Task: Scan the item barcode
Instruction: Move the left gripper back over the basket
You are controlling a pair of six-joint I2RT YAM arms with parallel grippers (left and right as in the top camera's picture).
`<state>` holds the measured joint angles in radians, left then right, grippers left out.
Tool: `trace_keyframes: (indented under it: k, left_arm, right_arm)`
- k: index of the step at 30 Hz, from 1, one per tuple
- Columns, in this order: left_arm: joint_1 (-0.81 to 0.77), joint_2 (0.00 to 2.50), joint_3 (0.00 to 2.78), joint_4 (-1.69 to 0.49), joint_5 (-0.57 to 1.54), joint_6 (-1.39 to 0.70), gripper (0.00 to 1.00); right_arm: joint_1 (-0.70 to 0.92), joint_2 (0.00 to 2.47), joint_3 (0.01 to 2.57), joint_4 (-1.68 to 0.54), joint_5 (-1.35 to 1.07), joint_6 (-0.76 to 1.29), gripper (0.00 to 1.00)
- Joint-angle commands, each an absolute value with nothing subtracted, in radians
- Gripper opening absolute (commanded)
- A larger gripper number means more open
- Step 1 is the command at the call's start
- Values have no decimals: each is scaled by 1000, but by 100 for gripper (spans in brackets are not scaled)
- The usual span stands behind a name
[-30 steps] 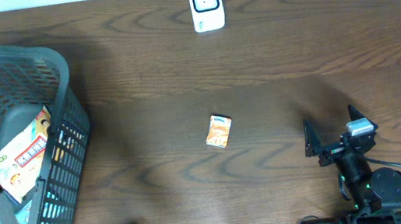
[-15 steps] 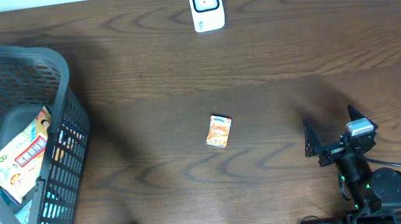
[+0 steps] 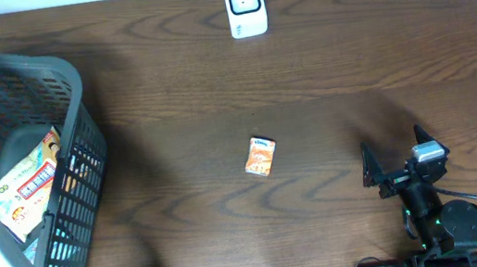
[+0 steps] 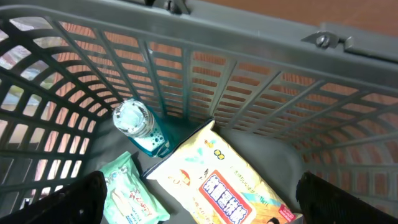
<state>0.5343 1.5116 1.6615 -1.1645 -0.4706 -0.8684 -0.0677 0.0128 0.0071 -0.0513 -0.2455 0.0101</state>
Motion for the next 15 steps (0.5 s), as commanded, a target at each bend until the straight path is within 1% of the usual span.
trace_keyframes:
  k: [1, 15]
  left_arm:
    - [539, 1517, 1665, -1173, -480, -881, 98]
    - [540, 1518, 1655, -1164, -480, -886, 98]
  right_arm:
    - [-65, 13, 6, -56, -237, -1, 99]
    - [-65, 13, 6, -56, -237, -1, 99]
